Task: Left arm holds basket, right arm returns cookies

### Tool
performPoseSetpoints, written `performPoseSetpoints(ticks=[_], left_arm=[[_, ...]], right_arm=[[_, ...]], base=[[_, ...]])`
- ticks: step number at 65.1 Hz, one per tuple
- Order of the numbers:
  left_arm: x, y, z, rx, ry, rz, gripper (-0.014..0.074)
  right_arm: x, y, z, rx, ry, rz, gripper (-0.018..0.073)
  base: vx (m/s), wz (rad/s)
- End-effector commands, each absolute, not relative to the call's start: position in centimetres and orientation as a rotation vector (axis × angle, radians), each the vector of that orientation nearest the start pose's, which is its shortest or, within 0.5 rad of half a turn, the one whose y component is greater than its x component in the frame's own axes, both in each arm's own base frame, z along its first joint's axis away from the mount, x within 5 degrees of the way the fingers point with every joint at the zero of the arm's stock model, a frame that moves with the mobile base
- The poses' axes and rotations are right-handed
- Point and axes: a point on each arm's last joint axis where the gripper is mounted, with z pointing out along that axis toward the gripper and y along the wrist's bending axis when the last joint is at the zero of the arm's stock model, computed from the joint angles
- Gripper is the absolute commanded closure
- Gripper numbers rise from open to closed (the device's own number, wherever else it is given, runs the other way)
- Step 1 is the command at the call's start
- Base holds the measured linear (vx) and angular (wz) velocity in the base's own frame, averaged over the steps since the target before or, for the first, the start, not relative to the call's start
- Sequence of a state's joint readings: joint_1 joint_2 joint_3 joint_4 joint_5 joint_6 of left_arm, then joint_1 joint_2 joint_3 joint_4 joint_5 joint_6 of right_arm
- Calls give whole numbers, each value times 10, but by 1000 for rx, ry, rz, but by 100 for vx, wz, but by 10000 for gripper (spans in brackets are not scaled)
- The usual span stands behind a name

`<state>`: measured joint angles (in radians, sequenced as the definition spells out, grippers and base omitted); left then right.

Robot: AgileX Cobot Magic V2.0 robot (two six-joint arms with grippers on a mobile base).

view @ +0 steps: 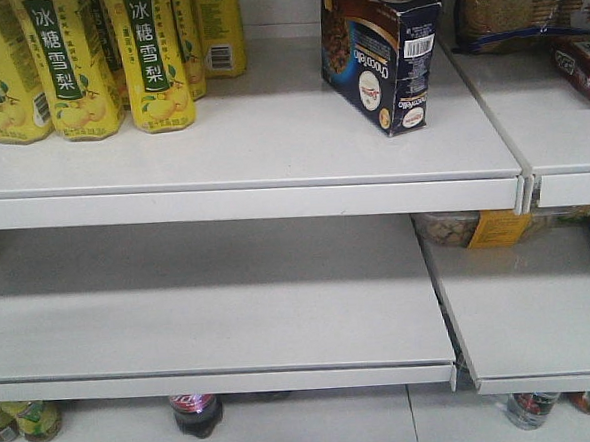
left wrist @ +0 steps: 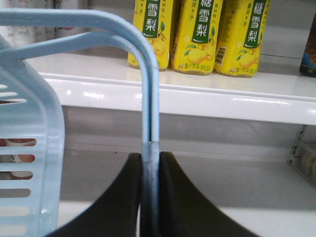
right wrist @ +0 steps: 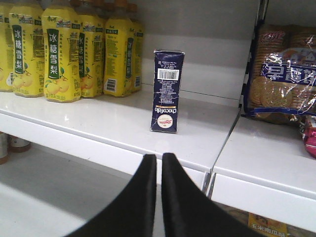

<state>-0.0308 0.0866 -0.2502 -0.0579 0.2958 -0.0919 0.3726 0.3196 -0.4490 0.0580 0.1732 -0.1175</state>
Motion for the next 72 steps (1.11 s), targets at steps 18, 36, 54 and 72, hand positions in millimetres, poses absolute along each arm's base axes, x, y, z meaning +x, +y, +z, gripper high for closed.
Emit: performPoseSetpoints(ticks=[18, 36, 54, 72], left_arm=[[51, -2, 228, -63, 1441, -119, 599], [54, -1, 215, -2, 1441, -46, 599], [54, -2, 215, 28, 1438, -15, 599], [54, -2, 215, 22, 1436, -22, 599]], right_arm=[[69, 27, 342, -317, 1409, 250, 562], [69, 27, 342, -317, 1409, 250, 562], [69, 27, 342, -317, 1409, 250, 562], [69, 27, 342, -317, 1409, 250, 562]], base=[[0, 0], [0, 0], [0, 0], [0, 0]])
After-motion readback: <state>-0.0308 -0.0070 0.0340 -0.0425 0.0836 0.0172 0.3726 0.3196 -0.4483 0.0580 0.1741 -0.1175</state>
